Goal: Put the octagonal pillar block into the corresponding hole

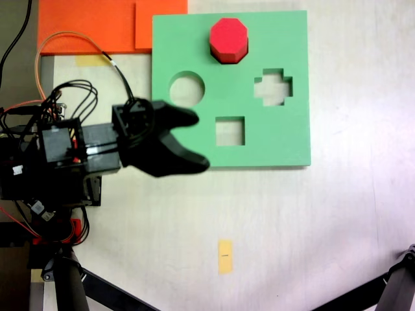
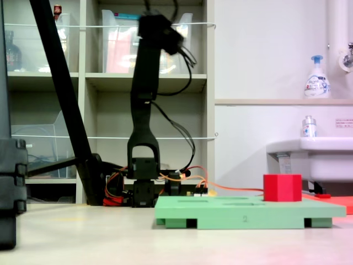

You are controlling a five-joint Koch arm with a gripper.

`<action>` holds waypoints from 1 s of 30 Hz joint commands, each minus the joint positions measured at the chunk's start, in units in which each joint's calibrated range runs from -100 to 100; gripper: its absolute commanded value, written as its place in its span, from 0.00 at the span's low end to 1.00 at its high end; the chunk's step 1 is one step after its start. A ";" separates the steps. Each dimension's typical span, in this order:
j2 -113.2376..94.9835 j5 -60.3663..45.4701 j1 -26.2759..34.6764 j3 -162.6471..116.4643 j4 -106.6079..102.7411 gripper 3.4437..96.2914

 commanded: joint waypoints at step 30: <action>-44.05 -20.46 -2.83 -154.73 88.80 0.52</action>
